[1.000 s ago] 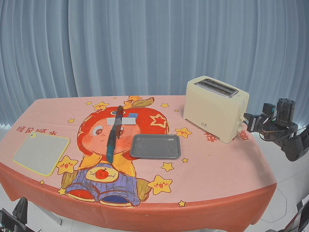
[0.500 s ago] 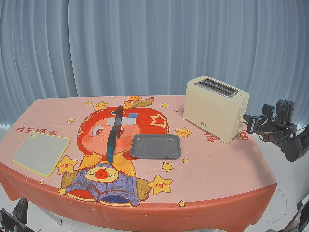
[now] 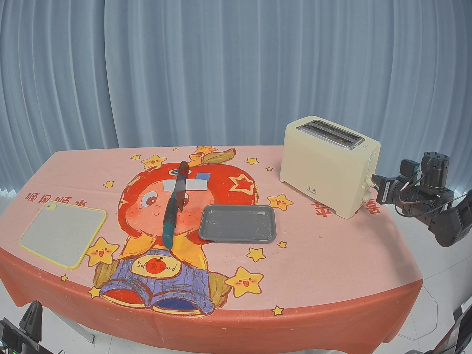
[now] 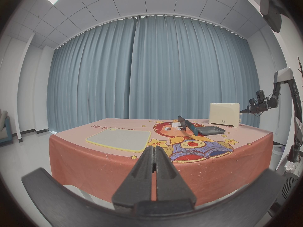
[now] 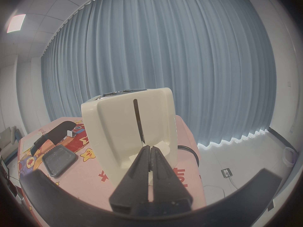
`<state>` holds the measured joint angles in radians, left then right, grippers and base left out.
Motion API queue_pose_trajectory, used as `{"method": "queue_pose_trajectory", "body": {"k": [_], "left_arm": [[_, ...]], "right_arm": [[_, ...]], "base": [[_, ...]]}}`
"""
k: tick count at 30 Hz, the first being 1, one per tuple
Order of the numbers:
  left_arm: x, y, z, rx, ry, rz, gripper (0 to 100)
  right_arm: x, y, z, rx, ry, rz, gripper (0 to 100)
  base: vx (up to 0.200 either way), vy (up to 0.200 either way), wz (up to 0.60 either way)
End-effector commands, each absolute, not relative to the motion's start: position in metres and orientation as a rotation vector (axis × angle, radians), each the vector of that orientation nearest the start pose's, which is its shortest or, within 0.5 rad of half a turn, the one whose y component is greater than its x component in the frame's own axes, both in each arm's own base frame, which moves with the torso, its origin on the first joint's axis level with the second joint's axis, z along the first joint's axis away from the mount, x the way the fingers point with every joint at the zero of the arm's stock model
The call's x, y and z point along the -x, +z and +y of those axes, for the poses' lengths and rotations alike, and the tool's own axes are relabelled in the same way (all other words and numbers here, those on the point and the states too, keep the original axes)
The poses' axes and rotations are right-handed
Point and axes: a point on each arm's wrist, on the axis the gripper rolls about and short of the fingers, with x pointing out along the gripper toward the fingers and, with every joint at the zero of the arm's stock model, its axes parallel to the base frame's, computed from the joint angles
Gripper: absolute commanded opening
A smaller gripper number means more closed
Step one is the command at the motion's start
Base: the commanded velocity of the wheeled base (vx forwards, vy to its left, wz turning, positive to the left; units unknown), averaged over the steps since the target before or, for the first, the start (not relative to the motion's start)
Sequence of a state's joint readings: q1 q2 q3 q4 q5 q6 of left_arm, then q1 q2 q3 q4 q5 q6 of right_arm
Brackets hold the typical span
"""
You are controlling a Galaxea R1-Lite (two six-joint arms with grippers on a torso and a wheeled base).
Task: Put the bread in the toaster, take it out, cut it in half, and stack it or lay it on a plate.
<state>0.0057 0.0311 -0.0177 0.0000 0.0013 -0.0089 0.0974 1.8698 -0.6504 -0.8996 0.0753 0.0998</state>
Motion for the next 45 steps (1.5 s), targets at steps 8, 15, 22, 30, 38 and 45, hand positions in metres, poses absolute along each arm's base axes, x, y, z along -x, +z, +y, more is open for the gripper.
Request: {"method": "queue_pose_trajectory", "body": {"k": [8, 15, 22, 30, 38, 45], "left_arm": [[0.020, 0.076, 0.000, 0.009, 0.008, 0.032, 0], [0.020, 0.076, 0.000, 0.009, 0.008, 0.032, 0], [0.020, 0.076, 0.000, 0.009, 0.008, 0.032, 0], [0.020, 0.076, 0.000, 0.009, 0.008, 0.032, 0], [0.020, 0.076, 0.000, 0.009, 0.008, 0.032, 0], [0.020, 0.076, 0.000, 0.009, 0.008, 0.032, 0]], "right_arm": [[-0.308, 0.139, 0.036, -0.099, 0.172, 0.251, 0], [-0.300, 0.151, 0.040, -0.099, 0.185, 0.214, 0], [-0.298, 0.151, 0.045, -0.097, 0.198, 0.215, 0], [-0.291, 0.168, 0.051, -0.092, 0.164, 0.145, 0], [-0.286, 0.170, 0.055, -0.086, 0.182, 0.142, 0], [-0.283, 0.173, 0.056, -0.088, 0.182, 0.139, 0]], "base": [[0.000, 0.000, 0.00], [0.000, 0.000, 0.00], [0.000, 0.000, 0.00], [0.000, 0.000, 0.00], [0.000, 0.000, 0.00], [0.000, 0.000, 0.00]]}}
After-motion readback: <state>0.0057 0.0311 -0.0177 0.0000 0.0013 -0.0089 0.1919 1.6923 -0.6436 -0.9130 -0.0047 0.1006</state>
